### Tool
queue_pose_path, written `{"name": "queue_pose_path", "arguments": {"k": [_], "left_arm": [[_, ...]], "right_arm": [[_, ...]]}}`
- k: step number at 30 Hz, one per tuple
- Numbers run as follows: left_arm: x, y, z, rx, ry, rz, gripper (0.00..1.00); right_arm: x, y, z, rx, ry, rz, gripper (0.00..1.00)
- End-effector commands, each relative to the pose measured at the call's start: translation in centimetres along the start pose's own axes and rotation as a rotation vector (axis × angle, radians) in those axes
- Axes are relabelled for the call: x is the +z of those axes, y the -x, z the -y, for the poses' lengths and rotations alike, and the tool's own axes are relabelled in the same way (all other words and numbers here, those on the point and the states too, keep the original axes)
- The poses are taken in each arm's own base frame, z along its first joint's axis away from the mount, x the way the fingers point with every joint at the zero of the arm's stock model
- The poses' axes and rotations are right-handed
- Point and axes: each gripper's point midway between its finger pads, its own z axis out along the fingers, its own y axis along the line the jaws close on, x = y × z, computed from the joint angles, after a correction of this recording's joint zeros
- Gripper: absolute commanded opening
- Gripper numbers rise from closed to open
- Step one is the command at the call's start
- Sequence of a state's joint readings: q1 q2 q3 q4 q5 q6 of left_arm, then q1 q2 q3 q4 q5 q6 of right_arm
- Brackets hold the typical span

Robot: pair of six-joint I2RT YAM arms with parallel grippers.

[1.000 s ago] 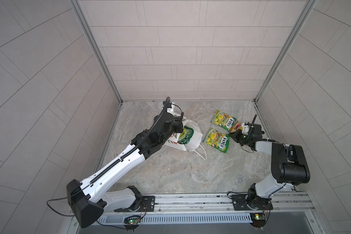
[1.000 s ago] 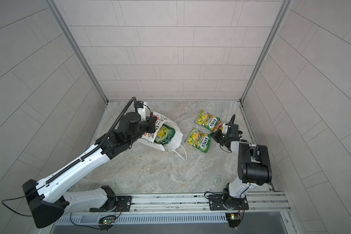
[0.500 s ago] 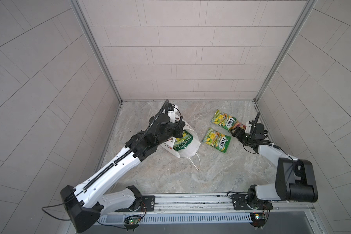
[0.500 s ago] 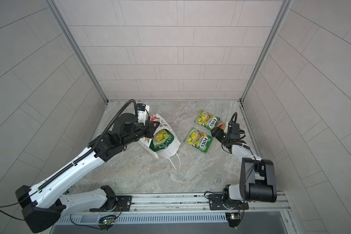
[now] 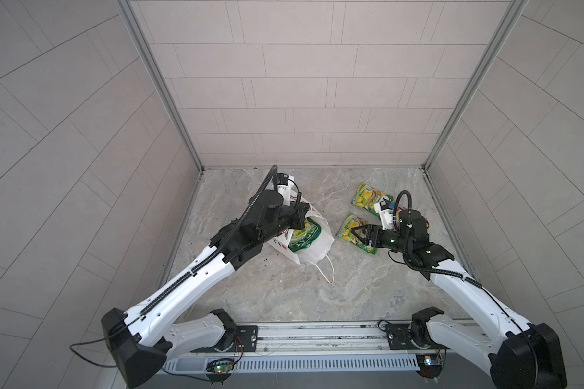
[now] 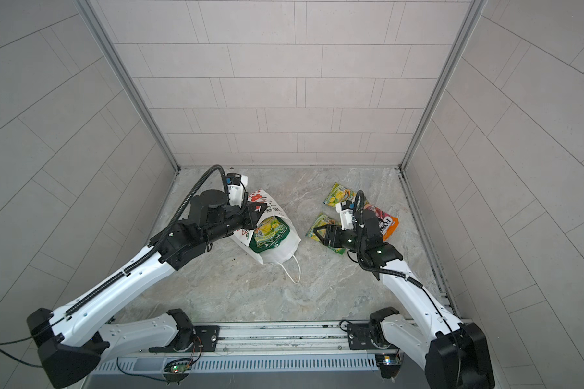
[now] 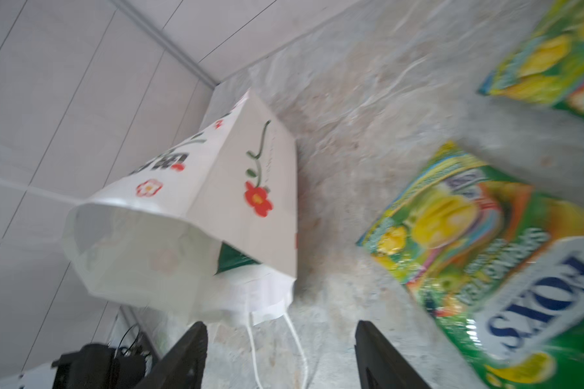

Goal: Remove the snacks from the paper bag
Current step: 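Move the right gripper back to the bag opening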

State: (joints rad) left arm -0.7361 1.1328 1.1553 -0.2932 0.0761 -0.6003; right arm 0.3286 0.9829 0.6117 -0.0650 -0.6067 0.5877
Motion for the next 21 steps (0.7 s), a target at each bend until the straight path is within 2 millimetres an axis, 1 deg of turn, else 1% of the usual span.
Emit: {"name": "queue_pose_path", "arguments": {"k": [1, 3, 5, 9, 12, 14, 15, 17, 18, 21], "left_arm": [[-0.5, 2.8, 1.6, -0.06, -0.054, 0.098, 0.0], [-0.3, 3.2, 1.7, -0.093, -0.065, 0.121, 0.0], [-0.3, 3.7, 1.7, -0.122, -0.066, 0.145, 0.0], [0.0, 4.4, 1.9, -0.178, -0.073, 0.169, 0.0], [0.2, 4.7, 2.4, -0.205, -0.098, 0.174, 0.0], [0.3, 4.7, 2.6, -0.216, -0.11, 0.171, 0.0], [0.3, 4.7, 2.6, -0.22, -0.113, 0.17, 0.0], [0.4, 4.7, 2.7, -0.228, -0.117, 0.169, 0.0], [0.4, 4.7, 2.7, -0.23, -0.119, 0.17, 0.0], [0.5, 4.5, 2.8, -0.236, -0.129, 0.165, 0.0]], "right_arm": [[1.1, -1.4, -2.3, -0.071, 0.058, 0.032, 0.67], [1.8, -1.9, -3.9, -0.105, 0.102, 0.031, 0.58], [2.8, -2.8, -5.1, -0.13, 0.138, 0.004, 0.54], [4.9, -4.4, -6.3, -0.157, 0.158, -0.057, 0.45], [6.4, -4.9, -6.5, -0.174, 0.139, -0.079, 0.44], [7.3, -5.3, -5.9, -0.177, 0.104, -0.095, 0.44], [7.6, -4.4, -6.5, -0.182, 0.105, -0.075, 0.44], [8.4, -4.0, -6.4, -0.183, 0.083, -0.07, 0.44], [8.8, -4.0, -6.3, -0.184, 0.074, -0.072, 0.44], [10.1, -4.1, -6.1, -0.185, 0.06, -0.098, 0.37]]}}
